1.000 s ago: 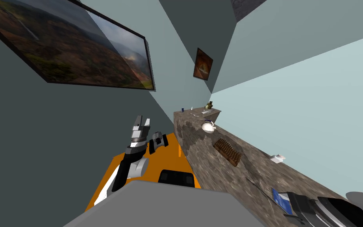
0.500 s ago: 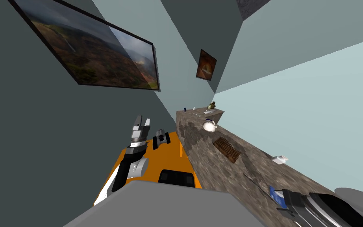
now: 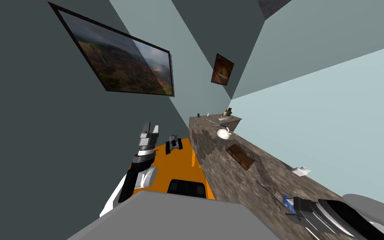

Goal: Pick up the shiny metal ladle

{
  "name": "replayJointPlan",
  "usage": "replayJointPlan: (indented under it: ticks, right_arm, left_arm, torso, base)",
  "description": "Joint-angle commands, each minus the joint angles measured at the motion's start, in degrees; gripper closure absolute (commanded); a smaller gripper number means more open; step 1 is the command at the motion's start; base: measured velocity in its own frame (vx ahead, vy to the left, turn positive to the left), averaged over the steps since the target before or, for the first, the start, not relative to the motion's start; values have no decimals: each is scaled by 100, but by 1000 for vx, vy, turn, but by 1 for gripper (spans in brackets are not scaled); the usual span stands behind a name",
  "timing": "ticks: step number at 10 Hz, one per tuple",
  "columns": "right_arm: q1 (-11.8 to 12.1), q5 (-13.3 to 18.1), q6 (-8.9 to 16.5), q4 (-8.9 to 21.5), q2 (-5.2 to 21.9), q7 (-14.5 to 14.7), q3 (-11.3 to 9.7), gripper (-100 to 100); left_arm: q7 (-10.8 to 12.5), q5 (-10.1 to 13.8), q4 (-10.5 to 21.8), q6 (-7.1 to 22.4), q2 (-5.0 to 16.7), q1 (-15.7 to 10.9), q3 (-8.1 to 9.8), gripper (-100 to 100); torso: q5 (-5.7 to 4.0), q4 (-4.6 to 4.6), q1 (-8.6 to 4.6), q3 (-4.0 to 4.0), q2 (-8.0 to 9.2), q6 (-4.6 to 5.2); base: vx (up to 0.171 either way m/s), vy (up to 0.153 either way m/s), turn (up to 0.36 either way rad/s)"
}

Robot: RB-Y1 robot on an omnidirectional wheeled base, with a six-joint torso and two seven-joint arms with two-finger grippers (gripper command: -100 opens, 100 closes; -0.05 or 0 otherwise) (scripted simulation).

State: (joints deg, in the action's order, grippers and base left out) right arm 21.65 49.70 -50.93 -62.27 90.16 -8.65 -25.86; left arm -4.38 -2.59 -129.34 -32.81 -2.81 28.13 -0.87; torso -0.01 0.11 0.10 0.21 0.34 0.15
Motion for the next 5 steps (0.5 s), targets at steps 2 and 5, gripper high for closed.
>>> replayJointPlan:
  ticks: [2,5]
  right_arm:
    - [-157,317,15,11,-148,-420,70,-100]
    - [-146,292,9,13,-134,-419,69,100]
  left_arm:
    - [0,0,0,0,0,-1,0,0]
    - [0,0,0,0,0,1,0,0]
  torso:
    - [-1,0,-1,0,1,-3]
    - [-1,-2,-3,-6,-12,1]
  base:
    - [-115,-10,165]
    - [-50,-9,18]
